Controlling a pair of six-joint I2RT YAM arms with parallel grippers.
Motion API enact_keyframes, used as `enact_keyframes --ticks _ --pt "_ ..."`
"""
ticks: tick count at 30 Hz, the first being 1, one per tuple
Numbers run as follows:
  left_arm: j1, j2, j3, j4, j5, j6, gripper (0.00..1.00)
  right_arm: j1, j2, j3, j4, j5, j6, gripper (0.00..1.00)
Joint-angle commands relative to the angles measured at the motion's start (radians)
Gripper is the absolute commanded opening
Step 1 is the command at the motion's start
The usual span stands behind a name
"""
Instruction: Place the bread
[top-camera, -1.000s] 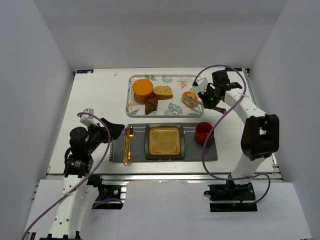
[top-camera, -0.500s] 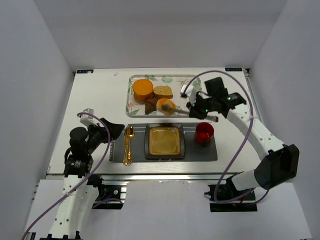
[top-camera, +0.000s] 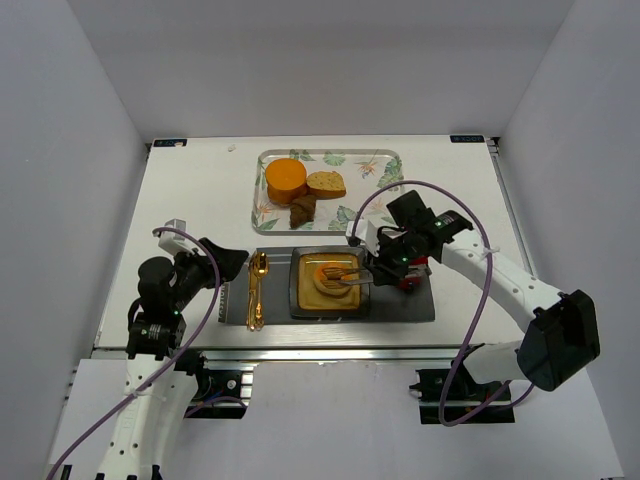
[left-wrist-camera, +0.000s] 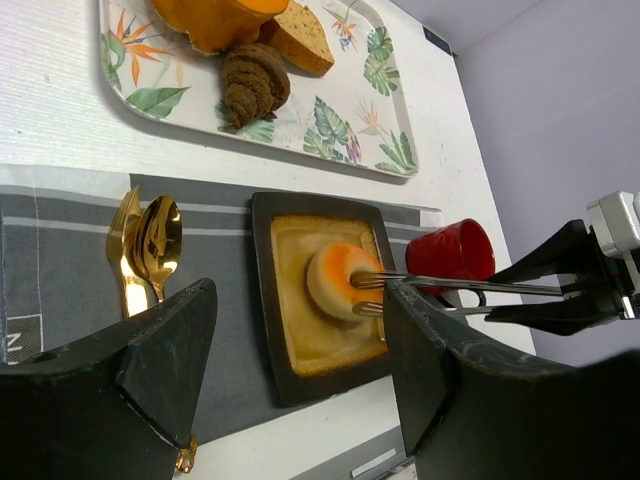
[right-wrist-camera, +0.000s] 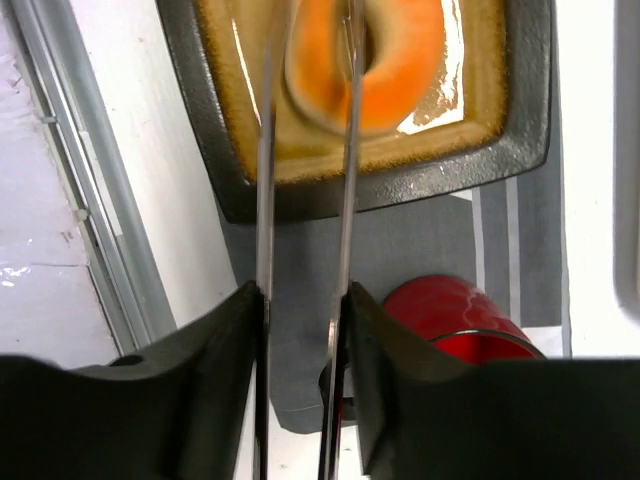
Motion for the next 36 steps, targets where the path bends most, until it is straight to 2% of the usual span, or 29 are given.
enact_keyframes --ticks 1,4,14,19,25,32,36 --pt "0.003 -0.004 0.022 -0.025 -0.016 0.006 0.77 0.007 -0.020 0.045 -0.008 -0.038 -0.027 0.46" --pt "0.003 -0.013 0.020 -0.033 -0.020 0.006 0.77 0.007 -0.023 0.065 -0.013 -0.045 -0.032 0.51" --pt "0.003 -0.018 0.020 -0.033 -0.020 0.005 0.77 -0.042 -0.007 0.192 0.038 -0.035 0.035 0.44" --pt "0.003 -0.015 0.022 -0.033 -0.020 0.005 0.77 -0.114 0.084 0.262 0.176 0.031 0.085 0.42" --pt "0.003 -0.015 0.025 -0.034 -0.020 0.005 0.77 -0.120 0.234 0.300 0.332 0.139 0.014 0.42" --pt "0.003 -0.015 0.028 -0.042 -0.033 0.005 0.77 -0.123 0.391 0.394 0.413 0.214 -0.035 0.43" --pt "0.003 -0.014 0.023 -0.040 -0.034 0.005 0.77 -0.123 0.402 0.412 0.436 0.223 -0.050 0.43"
